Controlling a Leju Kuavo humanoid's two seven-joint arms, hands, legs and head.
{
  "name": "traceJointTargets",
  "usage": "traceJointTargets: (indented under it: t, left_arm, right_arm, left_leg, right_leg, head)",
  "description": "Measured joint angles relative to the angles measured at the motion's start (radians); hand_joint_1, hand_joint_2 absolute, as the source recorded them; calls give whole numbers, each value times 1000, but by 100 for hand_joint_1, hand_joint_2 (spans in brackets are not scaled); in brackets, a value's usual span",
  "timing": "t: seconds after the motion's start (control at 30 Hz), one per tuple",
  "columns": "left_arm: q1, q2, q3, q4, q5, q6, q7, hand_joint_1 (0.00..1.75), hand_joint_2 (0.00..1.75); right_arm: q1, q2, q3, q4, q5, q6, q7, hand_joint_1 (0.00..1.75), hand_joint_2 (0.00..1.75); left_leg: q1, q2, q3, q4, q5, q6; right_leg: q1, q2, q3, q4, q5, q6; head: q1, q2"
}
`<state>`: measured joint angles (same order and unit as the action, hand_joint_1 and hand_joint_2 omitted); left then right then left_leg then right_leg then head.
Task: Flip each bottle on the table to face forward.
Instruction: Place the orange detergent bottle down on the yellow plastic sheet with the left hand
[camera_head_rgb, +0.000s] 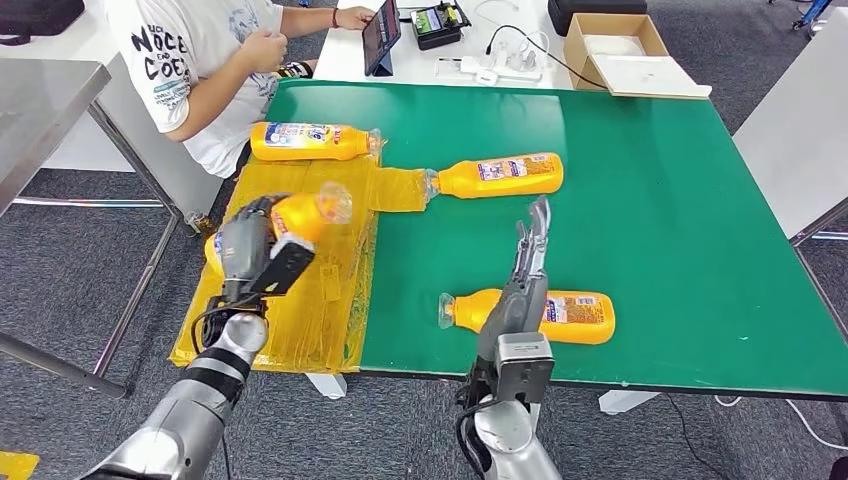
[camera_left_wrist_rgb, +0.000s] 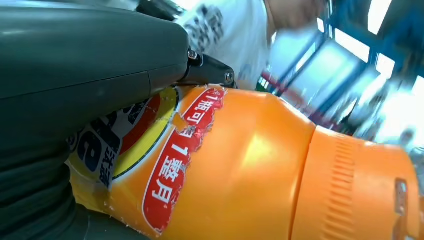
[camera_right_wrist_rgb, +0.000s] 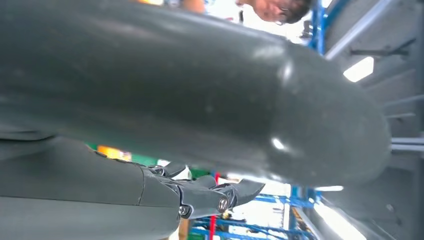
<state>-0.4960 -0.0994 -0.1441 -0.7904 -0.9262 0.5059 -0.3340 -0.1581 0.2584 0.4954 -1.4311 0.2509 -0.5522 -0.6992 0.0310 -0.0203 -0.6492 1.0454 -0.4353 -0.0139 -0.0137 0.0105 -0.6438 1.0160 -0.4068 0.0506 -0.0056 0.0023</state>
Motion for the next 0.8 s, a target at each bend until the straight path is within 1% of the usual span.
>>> traceJointTargets:
  t: [0.03,0.1,0.27,0.33,0.47,0.67,0.8]
  left_arm:
    - [-14,9,-12,40,-47,-7,20,175,175]
    - [-35,23,-31,102,-91,-9,35,175,175]
    - [-65,42,-52,191,-107,-16,47,175,175]
    - [-74,47,-64,215,-137,-47,58,175,175]
    - [-93,60,-95,274,-210,-144,68,175,175]
    - [-132,77,-122,347,-220,-240,62,175,175]
    - [-148,85,-130,369,-228,-283,60,175,175]
  right_arm:
    - [0,-1,3,-11,1,-3,0,0,0]
    - [0,-3,7,-27,3,-5,0,0,0]
    - [1,-4,9,-48,3,-6,0,0,0]
    - [0,-5,11,-52,4,-7,0,0,0]
    - [0,-9,18,-54,3,5,0,0,0]
    - [-2,-11,24,-47,-6,38,0,0,0]
    - [-6,-11,24,-31,-15,67,0,0,0]
  left_leg:
    - [0,0,0,0,0,0]
    - [0,0,0,0,0,0]
    - [0,0,0,0,0,0]
    - [0,0,0,0,0,0]
    - [0,0,0,0,0,0]
    - [0,0,4,-1,-1,0]
    - [0,0,8,-1,-1,-1]
  right_leg:
    - [0,0,0,0,0,0]
    - [0,0,0,0,0,0]
    - [0,1,0,0,0,0]
    - [0,0,0,0,0,0]
    - [0,0,0,0,0,0]
    - [0,0,5,0,0,0]
    - [0,0,8,0,-1,-1]
  head:
    - [0,0]
    - [0,0]
    - [0,0]
    - [0,0]
    - [0,0]
    - [0,0]
    - [0,0]
